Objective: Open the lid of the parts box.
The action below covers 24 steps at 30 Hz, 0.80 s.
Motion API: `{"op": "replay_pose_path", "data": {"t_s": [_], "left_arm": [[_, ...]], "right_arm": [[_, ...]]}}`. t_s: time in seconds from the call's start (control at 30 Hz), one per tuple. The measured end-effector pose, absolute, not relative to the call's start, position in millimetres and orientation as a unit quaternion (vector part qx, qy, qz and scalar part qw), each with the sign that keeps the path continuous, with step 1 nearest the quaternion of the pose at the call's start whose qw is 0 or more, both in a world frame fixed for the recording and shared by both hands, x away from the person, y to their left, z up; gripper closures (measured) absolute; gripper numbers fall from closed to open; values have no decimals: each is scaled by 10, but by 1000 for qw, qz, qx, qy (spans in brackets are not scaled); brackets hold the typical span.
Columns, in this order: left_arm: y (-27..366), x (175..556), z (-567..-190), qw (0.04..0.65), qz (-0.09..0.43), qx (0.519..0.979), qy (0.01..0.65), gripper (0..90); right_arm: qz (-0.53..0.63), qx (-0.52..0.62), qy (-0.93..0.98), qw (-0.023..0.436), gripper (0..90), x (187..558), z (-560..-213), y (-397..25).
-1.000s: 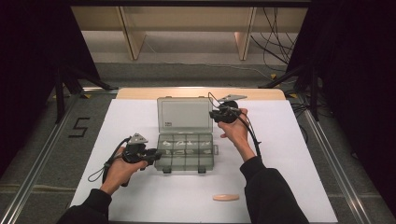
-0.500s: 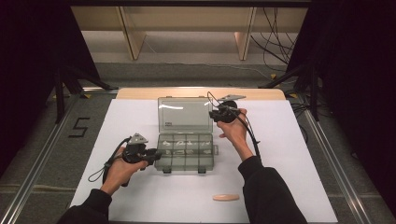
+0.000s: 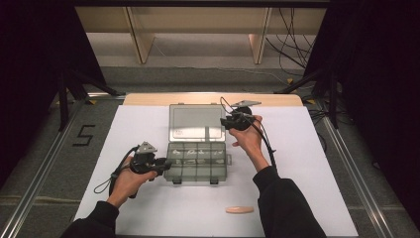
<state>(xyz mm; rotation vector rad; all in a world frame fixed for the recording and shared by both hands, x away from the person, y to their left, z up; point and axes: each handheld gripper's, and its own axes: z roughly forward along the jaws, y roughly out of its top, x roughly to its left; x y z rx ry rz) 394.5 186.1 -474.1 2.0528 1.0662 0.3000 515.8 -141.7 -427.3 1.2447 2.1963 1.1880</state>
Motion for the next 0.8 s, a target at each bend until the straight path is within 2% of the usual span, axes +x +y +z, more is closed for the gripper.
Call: {"op": "replay_pose_path", "data": {"t_s": [0.2, 0.23, 0.33, 0.43, 0.47, 0.5, 0.8], "left_arm": [[1839, 3937, -4747, 401, 121, 803, 424, 651], [1876, 3946, -4735, 384, 122, 820, 407, 647], [1864, 3940, -4738, 389, 124, 815, 411, 636], [1888, 3942, -4717, 383, 137, 817, 407, 555], [1893, 3935, -4704, 377, 142, 819, 408, 555], [1858, 3912, -4697, 391, 151, 805, 420, 527], [1813, 3812, -4556, 424, 178, 785, 416, 393]], "right_arm": [[427, 420, 781, 176, 563, 5085, -4199, -1412], [432, 399, 789, 176, 516, 5039, -4160, -1401], [437, 378, 795, 185, 484, 4983, -4126, -1382], [448, 344, 806, 177, 436, 4823, -4030, -1361], [448, 344, 806, 177, 436, 4823, -4030, -1361], [448, 328, 813, 175, 412, 4723, -3981, -1361], [441, 266, 842, 162, 356, 4352, -3880, -1393]]}}
